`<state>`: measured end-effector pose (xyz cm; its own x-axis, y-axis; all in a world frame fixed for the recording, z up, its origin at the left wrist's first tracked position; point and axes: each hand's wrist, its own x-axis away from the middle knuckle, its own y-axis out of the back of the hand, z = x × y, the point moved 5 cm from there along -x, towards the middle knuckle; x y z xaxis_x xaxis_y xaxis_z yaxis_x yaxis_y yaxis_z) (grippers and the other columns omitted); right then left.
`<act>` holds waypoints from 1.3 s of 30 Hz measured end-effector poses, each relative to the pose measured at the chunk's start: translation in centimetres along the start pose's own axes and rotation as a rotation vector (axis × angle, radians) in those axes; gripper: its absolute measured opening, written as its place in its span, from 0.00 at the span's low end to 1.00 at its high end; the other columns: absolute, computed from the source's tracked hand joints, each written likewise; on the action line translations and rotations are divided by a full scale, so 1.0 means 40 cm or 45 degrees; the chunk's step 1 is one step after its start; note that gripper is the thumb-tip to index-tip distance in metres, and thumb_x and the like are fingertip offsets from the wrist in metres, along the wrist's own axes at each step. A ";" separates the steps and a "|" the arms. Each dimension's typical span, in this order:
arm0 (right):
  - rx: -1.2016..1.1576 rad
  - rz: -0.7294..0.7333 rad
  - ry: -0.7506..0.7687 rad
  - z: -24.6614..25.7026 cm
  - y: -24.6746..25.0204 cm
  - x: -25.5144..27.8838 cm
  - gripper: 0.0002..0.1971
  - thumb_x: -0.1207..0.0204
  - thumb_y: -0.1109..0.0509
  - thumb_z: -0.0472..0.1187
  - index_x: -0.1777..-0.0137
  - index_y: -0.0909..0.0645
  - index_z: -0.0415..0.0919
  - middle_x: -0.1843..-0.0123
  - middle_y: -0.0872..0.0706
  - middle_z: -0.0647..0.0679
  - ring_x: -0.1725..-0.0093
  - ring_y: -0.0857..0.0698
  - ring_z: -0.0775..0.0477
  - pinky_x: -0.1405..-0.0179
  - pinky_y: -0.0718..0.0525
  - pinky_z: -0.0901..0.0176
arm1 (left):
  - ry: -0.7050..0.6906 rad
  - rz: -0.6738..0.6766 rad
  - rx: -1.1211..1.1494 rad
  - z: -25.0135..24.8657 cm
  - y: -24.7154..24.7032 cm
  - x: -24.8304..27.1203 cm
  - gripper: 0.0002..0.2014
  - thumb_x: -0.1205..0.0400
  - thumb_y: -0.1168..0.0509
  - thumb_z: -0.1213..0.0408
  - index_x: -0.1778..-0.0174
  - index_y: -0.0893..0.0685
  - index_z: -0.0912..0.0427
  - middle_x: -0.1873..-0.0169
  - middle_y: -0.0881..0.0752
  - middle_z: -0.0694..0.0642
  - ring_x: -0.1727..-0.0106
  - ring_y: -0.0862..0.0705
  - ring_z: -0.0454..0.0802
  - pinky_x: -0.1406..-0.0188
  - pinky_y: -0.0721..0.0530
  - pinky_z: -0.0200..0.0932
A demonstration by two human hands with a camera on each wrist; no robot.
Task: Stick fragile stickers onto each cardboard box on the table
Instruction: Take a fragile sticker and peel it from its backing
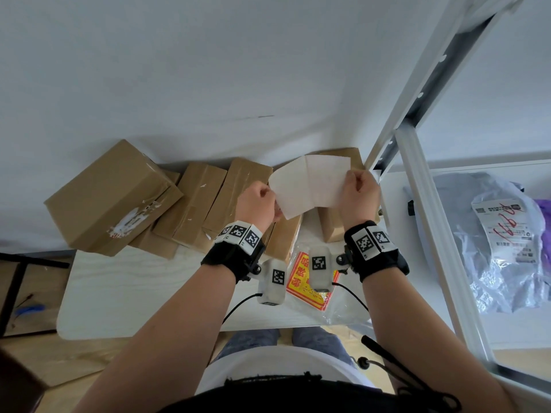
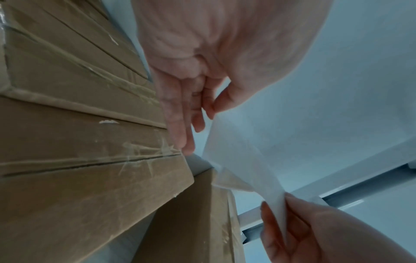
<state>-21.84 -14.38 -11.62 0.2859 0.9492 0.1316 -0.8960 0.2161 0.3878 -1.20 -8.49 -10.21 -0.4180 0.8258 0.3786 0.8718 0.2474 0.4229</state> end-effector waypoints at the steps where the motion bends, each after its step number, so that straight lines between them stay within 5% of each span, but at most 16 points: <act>1: 0.017 -0.052 -0.010 -0.002 0.013 -0.007 0.11 0.14 0.42 0.43 0.46 0.19 0.41 0.55 0.18 0.52 0.56 0.21 0.51 0.55 0.28 0.61 | 0.035 -0.026 -0.009 0.007 0.003 -0.003 0.07 0.12 0.42 0.67 0.44 0.20 0.64 0.53 0.17 0.55 0.59 0.12 0.51 0.57 0.08 0.54; 4: 0.020 -0.190 -0.043 -0.009 0.049 -0.024 0.13 0.13 0.44 0.41 0.43 0.19 0.38 0.51 0.18 0.50 0.52 0.23 0.50 0.58 0.33 0.66 | 0.104 -0.087 -0.057 0.034 0.012 -0.008 0.08 0.13 0.42 0.66 0.44 0.20 0.63 0.59 0.20 0.50 0.63 0.14 0.47 0.56 0.08 0.54; 7: -0.054 -0.289 0.001 0.001 0.073 -0.023 0.12 0.13 0.44 0.40 0.45 0.19 0.37 0.54 0.19 0.51 0.56 0.23 0.52 0.58 0.30 0.68 | 0.092 -0.095 -0.184 0.049 0.020 -0.012 0.08 0.15 0.42 0.61 0.49 0.19 0.60 0.59 0.20 0.51 0.56 0.14 0.54 0.54 0.09 0.59; 12: -0.181 -0.304 0.079 0.033 0.074 -0.018 0.11 0.13 0.42 0.39 0.43 0.19 0.35 0.57 0.19 0.55 0.59 0.21 0.57 0.63 0.26 0.80 | 0.024 0.370 -0.161 0.036 -0.048 0.018 0.09 0.13 0.43 0.64 0.57 0.21 0.58 0.51 0.18 0.57 0.56 0.16 0.50 0.73 0.13 0.36; 17: -0.066 -0.178 0.176 0.040 0.046 0.007 0.11 0.14 0.40 0.41 0.45 0.17 0.38 0.56 0.17 0.52 0.59 0.20 0.57 0.66 0.27 0.78 | 0.056 0.649 -0.160 0.030 -0.130 0.049 0.09 0.14 0.39 0.67 0.60 0.19 0.61 0.61 0.14 0.57 0.67 0.12 0.52 0.60 0.10 0.51; 21: 0.002 -0.117 0.198 0.017 0.024 0.036 0.09 0.15 0.39 0.42 0.48 0.16 0.44 0.62 0.18 0.57 0.65 0.21 0.63 0.67 0.28 0.74 | 0.046 0.741 -0.204 0.033 -0.161 0.055 0.07 0.16 0.36 0.67 0.51 0.13 0.65 0.62 0.09 0.58 0.74 0.13 0.48 0.74 0.14 0.39; 25: 0.070 -0.070 0.241 0.003 0.013 0.052 0.07 0.15 0.38 0.43 0.54 0.20 0.48 0.63 0.18 0.55 0.65 0.22 0.61 0.65 0.27 0.69 | -0.052 0.637 -0.174 0.034 -0.138 0.038 0.09 0.15 0.33 0.63 0.43 0.14 0.62 0.64 0.09 0.53 0.74 0.14 0.45 0.76 0.15 0.38; 28: 0.152 0.033 0.215 0.001 -0.004 0.067 0.07 0.14 0.38 0.45 0.54 0.22 0.50 0.66 0.20 0.59 0.66 0.23 0.62 0.67 0.31 0.72 | -0.154 0.415 -0.033 0.023 -0.098 0.023 0.12 0.14 0.36 0.58 0.36 0.17 0.56 0.55 0.10 0.53 0.65 0.11 0.49 0.57 0.08 0.52; 31: 0.075 0.162 0.252 0.003 -0.039 0.082 0.10 0.15 0.37 0.48 0.52 0.17 0.44 0.63 0.15 0.55 0.63 0.18 0.54 0.62 0.22 0.62 | -0.146 0.487 0.204 0.009 -0.083 0.020 0.15 0.12 0.41 0.49 0.33 0.19 0.50 0.44 0.11 0.54 0.51 0.09 0.51 0.47 0.10 0.55; 35: 0.012 0.378 0.296 0.011 -0.091 0.114 0.10 0.18 0.33 0.51 0.54 0.16 0.47 0.62 0.13 0.54 0.63 0.13 0.50 0.61 0.15 0.54 | -0.166 0.565 0.179 -0.008 -0.072 0.022 0.22 0.14 0.41 0.44 0.30 0.21 0.54 0.43 0.12 0.54 0.50 0.09 0.49 0.48 0.10 0.51; 39: -0.032 0.498 0.229 0.003 -0.125 0.126 0.10 0.20 0.32 0.52 0.55 0.14 0.49 0.62 0.12 0.55 0.63 0.13 0.51 0.64 0.16 0.53 | -0.190 0.477 0.164 0.002 -0.046 0.014 0.18 0.17 0.35 0.45 0.37 0.16 0.52 0.48 0.11 0.53 0.50 0.09 0.48 0.55 0.08 0.49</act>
<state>-15.87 -10.69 -12.79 -0.1387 0.9851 0.1021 -0.9338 -0.1644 0.3179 -3.01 -8.47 -10.83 -0.0331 0.9327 0.3592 0.9852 -0.0300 0.1687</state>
